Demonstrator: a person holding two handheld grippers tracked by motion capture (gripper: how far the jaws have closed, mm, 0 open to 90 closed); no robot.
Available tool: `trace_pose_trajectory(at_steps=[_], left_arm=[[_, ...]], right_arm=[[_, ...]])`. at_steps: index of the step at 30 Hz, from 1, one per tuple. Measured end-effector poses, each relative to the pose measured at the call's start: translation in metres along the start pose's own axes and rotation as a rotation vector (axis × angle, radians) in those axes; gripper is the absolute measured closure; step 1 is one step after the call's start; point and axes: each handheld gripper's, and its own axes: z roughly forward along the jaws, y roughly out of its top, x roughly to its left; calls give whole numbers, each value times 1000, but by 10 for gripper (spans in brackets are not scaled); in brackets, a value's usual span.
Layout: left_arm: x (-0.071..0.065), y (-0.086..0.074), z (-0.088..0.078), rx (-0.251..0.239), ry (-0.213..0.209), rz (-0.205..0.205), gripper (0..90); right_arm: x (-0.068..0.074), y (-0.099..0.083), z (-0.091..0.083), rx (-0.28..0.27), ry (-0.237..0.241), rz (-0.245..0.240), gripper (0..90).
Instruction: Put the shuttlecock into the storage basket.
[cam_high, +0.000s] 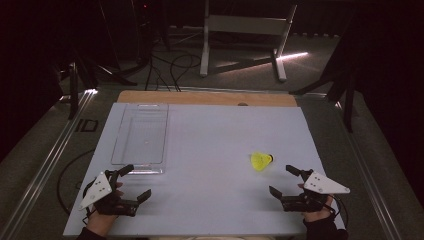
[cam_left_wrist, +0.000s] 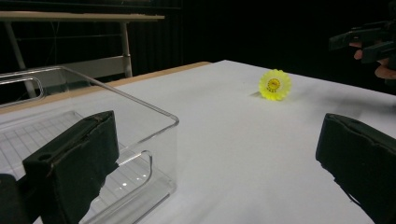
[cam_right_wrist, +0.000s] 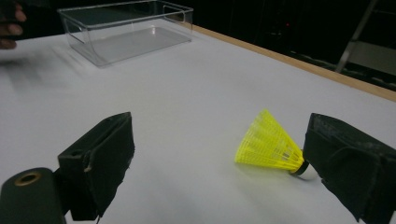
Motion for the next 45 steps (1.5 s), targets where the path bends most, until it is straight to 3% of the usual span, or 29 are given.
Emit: trace_pose_trajectory(at_steps=[6,10,21,25,32,36,37,45], left_arm=[[0,0,1,5,-3,-3,4],[-1,0,0,8,-2,-1,5],[-1,1,1,11,-6,3,5],[-2,1,1,11,-10,4,5],[-1,1,1,11,-11,5,4],[-2,1,2,11,-15,5,5],[-1,1,2,14,-14,7,5],[-1,0,2,15,-20,9,5]], right_arm=[[1,7,0,40,9,-8,83],[2,19,-3,66,2,-51,82],[-9,45,-9,129,59,-102,83],[-14,58,-11,182,89,-156,85],[-19,65,-11,213,118,-182,86],[-22,67,-9,253,145,-185,89],[-23,67,-6,285,164,-189,89],[-26,68,3,369,190,-221,97]])
